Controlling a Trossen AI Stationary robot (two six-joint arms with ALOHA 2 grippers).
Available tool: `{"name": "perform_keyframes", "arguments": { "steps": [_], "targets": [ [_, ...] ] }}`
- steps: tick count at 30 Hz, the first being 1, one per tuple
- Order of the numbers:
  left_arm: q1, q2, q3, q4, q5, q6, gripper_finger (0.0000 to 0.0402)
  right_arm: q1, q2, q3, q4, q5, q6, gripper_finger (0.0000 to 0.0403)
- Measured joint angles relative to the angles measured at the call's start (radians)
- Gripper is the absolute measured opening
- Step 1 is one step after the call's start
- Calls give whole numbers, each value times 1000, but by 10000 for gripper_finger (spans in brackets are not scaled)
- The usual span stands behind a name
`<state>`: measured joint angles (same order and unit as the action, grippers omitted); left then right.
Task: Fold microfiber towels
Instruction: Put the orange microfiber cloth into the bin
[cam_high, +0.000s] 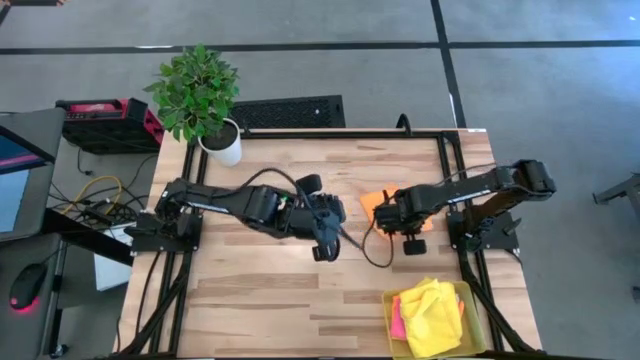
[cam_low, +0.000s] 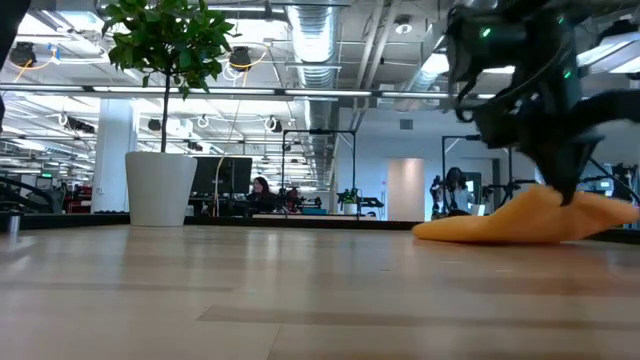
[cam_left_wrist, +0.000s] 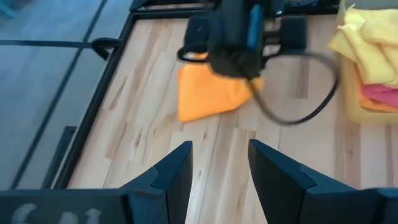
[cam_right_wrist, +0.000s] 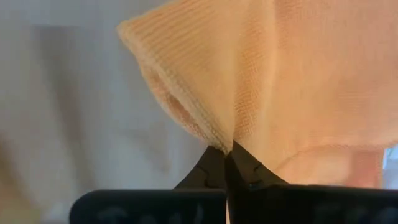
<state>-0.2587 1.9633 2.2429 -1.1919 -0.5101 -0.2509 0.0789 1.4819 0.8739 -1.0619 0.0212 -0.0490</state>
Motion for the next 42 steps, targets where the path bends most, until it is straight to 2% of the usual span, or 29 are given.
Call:
{"name": "perform_keyframes", "arguments": {
  "steps": [5,16,22,27,42],
  "targets": [
    [-50,-12,0,-49,-76,-51,149,87,-52,41,-74,-76,123,5],
    [-124,-39,0,-112,-105,-101,149,371,-69,208,-160,-210,443,3],
    [-133,-43,0,-112,-105,-101,149,528,-69,295,-160,-230,631,3],
    [-135,-43,0,-112,-104,-95,149,614,-69,359,-164,-230,763,3],
    [-134,-43,0,-112,-104,-68,149,778,-70,489,-235,-203,1041,4]
  ]
}}
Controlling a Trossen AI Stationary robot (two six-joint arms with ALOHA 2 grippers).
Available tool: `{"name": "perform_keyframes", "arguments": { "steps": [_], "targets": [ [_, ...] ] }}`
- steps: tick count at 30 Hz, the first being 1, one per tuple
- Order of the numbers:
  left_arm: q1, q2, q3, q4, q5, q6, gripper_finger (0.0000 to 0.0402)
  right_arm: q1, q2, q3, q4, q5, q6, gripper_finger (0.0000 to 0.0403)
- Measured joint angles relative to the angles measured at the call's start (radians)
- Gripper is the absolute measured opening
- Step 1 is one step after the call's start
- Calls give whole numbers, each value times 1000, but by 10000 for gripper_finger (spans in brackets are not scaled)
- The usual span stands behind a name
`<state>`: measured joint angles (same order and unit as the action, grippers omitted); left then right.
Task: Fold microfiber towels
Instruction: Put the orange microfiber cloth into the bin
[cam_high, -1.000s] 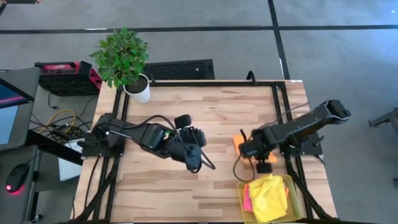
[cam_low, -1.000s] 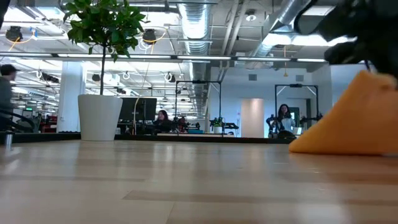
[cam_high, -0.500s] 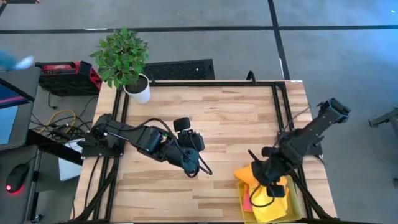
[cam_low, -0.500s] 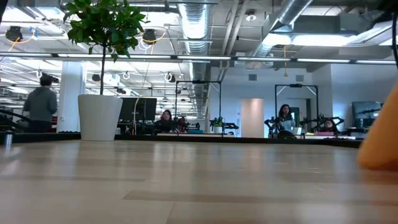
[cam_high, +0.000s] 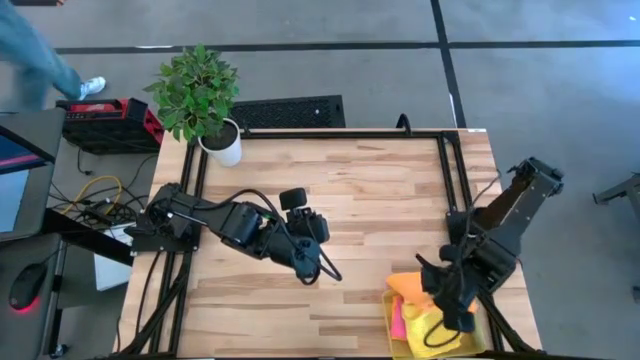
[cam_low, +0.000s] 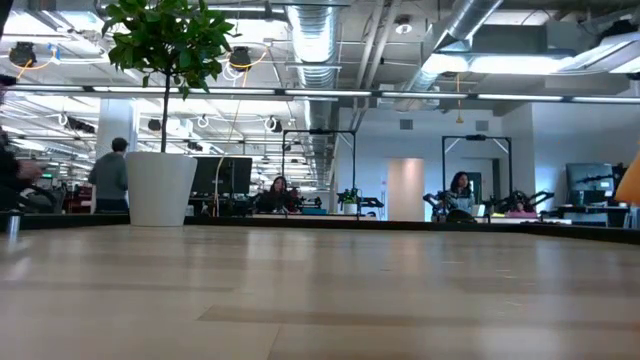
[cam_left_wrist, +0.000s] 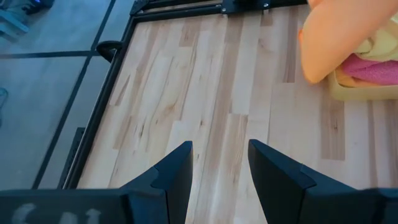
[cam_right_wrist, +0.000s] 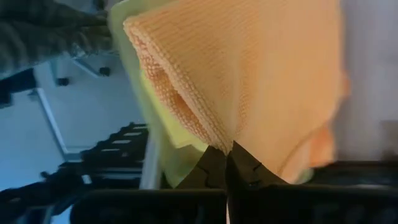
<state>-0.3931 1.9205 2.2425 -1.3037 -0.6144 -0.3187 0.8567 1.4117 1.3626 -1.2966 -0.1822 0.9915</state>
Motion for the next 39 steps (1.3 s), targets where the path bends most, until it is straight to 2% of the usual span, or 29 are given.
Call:
{"name": "perform_keyframes", "arguments": {
  "steps": [7,11,18,25,39],
  "targets": [
    [0,0,0,0,0,0,149,96,19,4,155,-3,108,4],
    [0,1,0,0,0,0,149,129,93,4,185,-6,108,6],
    [0,1,0,0,1,1,149,139,225,3,218,-83,52,13],
    [0,1,0,-1,7,17,149,151,260,3,288,-87,48,14],
    [0,1,0,-20,18,22,149,147,278,3,342,-79,66,79]
  ]
}}
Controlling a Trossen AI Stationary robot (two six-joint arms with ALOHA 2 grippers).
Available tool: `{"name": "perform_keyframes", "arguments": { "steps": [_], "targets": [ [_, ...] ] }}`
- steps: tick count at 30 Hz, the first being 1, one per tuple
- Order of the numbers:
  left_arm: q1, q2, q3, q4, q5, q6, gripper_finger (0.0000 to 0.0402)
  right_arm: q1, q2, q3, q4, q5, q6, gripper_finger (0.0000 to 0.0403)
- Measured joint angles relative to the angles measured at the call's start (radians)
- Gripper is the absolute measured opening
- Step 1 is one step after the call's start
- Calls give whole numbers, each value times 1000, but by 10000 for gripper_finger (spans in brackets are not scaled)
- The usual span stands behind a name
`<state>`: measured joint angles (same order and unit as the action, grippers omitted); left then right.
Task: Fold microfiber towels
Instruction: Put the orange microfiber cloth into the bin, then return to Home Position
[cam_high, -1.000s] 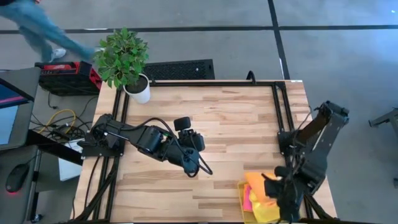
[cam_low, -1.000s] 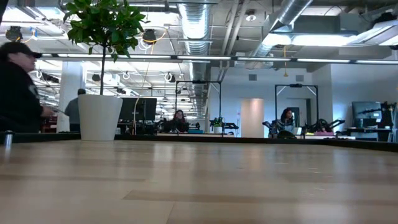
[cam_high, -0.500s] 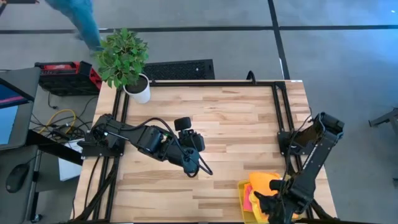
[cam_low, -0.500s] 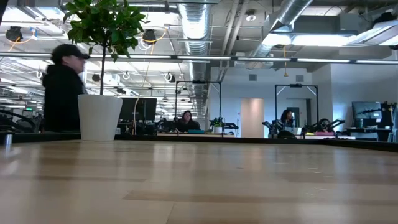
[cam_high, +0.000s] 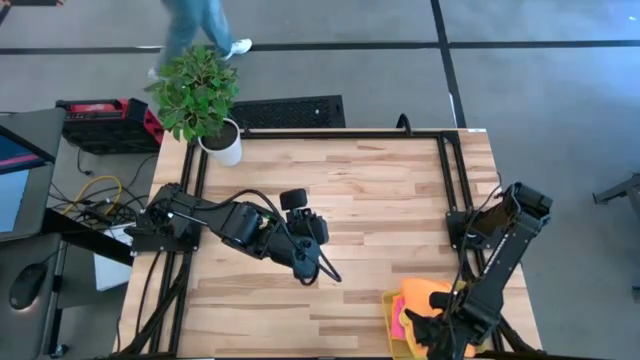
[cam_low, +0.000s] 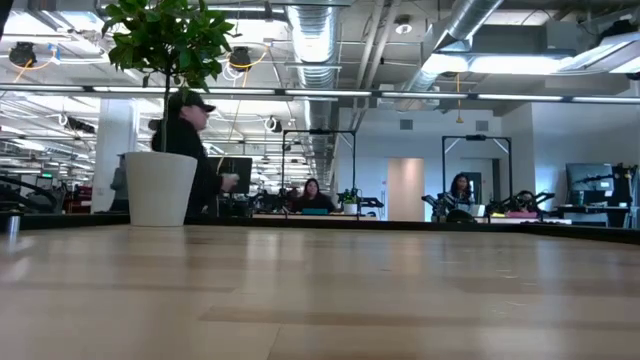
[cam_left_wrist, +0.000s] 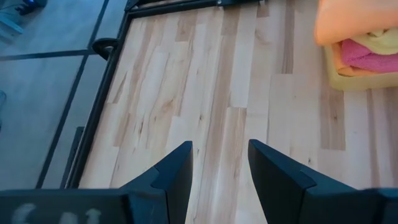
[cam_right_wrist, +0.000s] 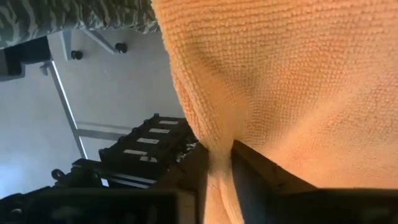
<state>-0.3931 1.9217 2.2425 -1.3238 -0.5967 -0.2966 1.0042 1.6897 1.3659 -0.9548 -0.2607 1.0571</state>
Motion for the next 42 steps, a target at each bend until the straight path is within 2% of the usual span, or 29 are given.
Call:
{"name": "perform_keyframes", "arguments": {
  "steps": [10,14,16,19,21,26,27,29,33,36,39,42],
  "targets": [
    [0,0,0,-7,38,-27,149,-23,0,0,-1,-20,17,197],
    [0,0,0,-13,146,24,149,-42,0,0,-2,-64,17,222],
    [0,0,0,-17,142,16,149,-50,-5,0,-7,-98,17,224],
    [-2,-4,0,-47,114,15,139,-67,-24,0,-21,-160,17,208],
    [-1,-15,0,-64,102,15,122,-78,-43,0,-45,-181,16,179],
    [-2,-75,0,-144,45,40,49,-122,-125,0,-127,-178,-26,56],
    [-2,-87,0,-160,36,37,33,-136,-148,0,-145,-163,-38,30],
    [0,-116,0,-189,21,30,9,-162,-201,0,-171,-76,-72,13],
    [6,-184,0,-242,-10,-3,6,-218,-323,0,-190,174,-161,28],
    [9,-233,-6,-246,-11,-23,1,-261,-419,0,-189,350,-256,22],
    [9,-284,-8,-248,-12,-22,1,-306,-521,0,-183,482,-367,7],
    [9,-327,-8,-249,-20,-35,0,-342,-625,0,-159,568,-483,10]
  ]
}}
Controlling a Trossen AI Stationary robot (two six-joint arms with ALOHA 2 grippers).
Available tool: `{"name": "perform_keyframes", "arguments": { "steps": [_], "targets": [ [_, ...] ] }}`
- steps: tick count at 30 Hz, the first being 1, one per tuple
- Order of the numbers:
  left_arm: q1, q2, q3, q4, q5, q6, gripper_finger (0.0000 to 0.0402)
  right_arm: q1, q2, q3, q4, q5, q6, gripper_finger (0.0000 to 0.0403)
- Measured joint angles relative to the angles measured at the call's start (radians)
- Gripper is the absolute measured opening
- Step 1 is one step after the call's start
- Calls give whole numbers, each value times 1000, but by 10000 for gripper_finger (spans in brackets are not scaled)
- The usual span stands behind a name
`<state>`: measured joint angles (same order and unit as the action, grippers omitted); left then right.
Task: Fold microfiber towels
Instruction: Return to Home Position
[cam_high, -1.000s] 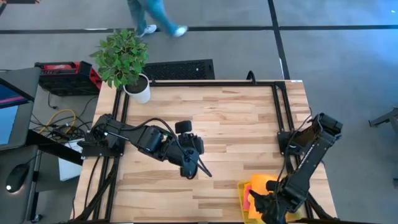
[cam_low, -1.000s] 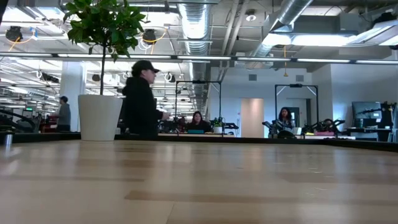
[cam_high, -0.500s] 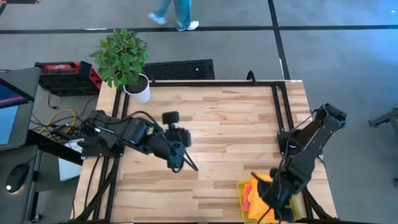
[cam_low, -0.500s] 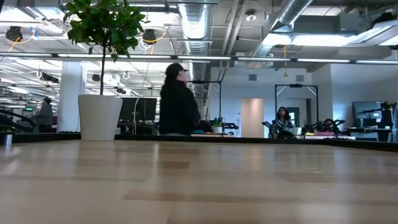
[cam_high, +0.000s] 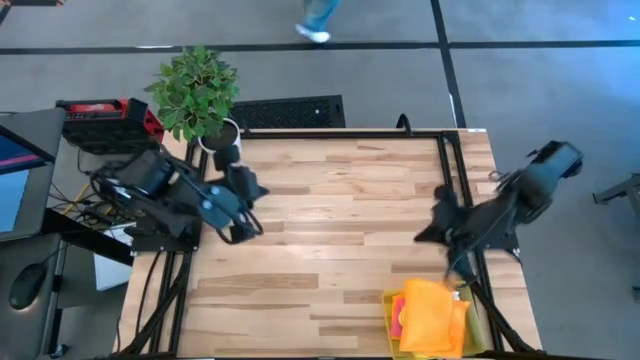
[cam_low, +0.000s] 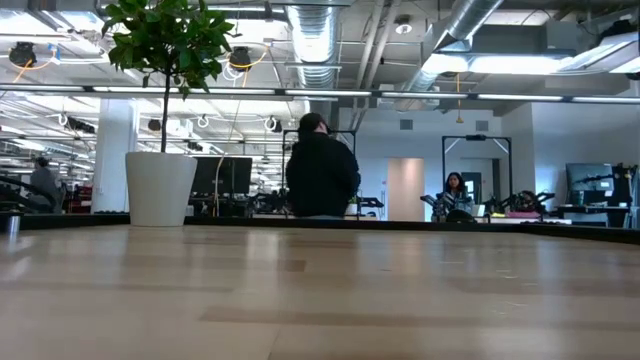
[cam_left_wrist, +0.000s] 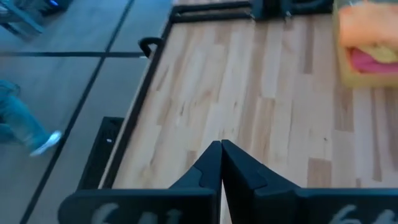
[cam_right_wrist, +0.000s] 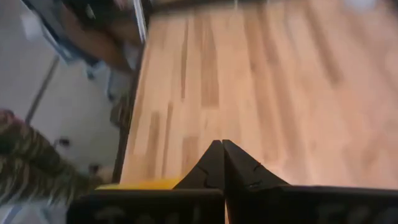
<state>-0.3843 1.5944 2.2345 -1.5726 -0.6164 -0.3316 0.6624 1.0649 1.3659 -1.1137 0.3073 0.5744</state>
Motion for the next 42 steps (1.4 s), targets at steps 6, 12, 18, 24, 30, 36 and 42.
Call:
{"name": "perform_keyframes", "arguments": {
  "steps": [6,12,18,24,30,36,42],
  "targets": [
    [0,-64,-7,4,-56,-22,0,-47,-224,-70,138,37,-199,5],
    [4,-237,-316,120,-90,-107,0,-63,-473,-295,345,36,-253,7],
    [37,-542,-794,584,-43,-22,0,-63,-698,-485,451,36,-262,4],
    [129,-881,-1234,1015,67,66,0,-63,-899,-614,562,36,-285,6],
    [195,-1161,-1614,1307,141,96,0,-63,-1057,-744,631,89,-321,5],
    [221,-1400,-1897,1492,143,61,0,-64,-1061,-836,694,98,-318,5],
    [221,-1597,-2062,1546,140,70,0,-71,-1062,-919,767,110,-321,6]
  ]
}}
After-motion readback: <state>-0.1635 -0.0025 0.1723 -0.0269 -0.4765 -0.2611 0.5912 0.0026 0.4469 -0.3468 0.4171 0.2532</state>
